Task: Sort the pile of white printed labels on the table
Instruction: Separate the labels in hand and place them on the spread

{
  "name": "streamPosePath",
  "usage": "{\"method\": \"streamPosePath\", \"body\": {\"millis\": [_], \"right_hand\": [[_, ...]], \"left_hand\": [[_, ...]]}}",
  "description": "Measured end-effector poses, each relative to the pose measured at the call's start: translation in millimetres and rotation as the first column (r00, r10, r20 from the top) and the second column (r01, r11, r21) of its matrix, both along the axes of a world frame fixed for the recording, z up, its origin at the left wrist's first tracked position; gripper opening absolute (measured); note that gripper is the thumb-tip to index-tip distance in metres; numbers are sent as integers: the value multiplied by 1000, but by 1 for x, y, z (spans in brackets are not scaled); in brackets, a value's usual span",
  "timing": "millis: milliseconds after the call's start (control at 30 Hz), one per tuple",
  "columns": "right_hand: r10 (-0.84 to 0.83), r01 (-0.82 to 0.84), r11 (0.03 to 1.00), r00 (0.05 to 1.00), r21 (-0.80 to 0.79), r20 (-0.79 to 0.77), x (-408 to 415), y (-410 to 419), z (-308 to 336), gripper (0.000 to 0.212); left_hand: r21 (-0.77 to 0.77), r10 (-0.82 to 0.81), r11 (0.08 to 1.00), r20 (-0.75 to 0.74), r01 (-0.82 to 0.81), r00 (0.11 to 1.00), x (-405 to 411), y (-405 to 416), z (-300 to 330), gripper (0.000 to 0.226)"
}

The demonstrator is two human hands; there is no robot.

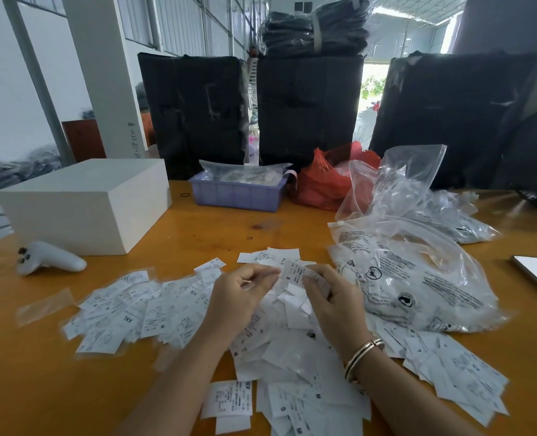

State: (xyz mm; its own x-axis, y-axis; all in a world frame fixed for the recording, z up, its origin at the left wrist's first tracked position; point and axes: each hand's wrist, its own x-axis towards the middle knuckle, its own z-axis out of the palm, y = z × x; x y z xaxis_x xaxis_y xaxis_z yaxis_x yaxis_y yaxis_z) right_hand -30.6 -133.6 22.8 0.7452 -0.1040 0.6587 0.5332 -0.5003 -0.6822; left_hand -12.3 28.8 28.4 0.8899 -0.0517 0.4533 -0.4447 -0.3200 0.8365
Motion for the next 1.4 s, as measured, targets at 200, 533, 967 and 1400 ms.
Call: {"method": "streamPosePath", "body": {"millis": [200,533,967,1400], "right_hand": [[-14,17,999,999,48,-44,1,-2,0,16],[72,-59,987,994,152,-79,-1,-4,3,18],[125,-123,992,989,35,-75,-2,-6,5,21],[292,-294,956,929,26,-226,-3,-11,6,33]], "left_hand": [[-40,-24,999,-8,23,1000,-3,-2,4,19],[-65,-118,992,-93,112,989,-6,-2,5,31],[-99,-121,990,-205,103,971,-7,0,7,30],[-123,-130,987,-248,102,960,-4,0,5,3]]}}
